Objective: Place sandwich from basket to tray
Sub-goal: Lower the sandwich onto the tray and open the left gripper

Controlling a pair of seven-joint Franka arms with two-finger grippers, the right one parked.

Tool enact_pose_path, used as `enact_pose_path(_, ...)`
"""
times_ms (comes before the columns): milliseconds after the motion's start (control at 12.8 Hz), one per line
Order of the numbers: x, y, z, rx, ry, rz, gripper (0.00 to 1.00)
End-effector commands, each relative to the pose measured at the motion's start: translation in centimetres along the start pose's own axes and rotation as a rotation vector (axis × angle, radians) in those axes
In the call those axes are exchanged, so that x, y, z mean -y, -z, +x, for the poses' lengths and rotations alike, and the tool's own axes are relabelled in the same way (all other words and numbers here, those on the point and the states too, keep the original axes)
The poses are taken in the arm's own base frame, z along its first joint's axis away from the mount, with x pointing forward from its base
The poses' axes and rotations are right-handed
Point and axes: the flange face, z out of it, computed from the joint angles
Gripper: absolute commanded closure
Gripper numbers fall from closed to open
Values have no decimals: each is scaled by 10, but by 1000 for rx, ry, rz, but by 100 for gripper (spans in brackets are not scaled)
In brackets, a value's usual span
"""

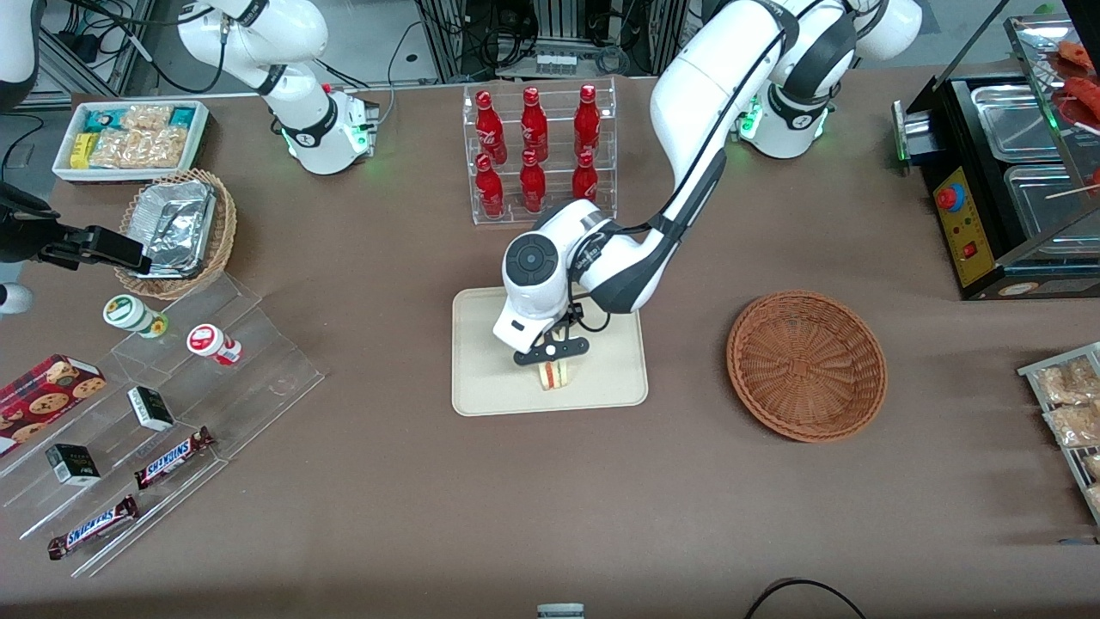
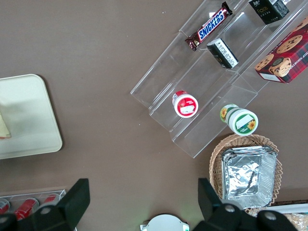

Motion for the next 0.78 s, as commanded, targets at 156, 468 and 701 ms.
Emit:
enact_pose_path(156, -4, 14, 2, -16, 24, -20, 0)
enact_pose_path(468, 8, 61, 8, -13, 22, -10, 0)
enact_pose_path(701, 14, 88, 7, -15, 23, -9, 0)
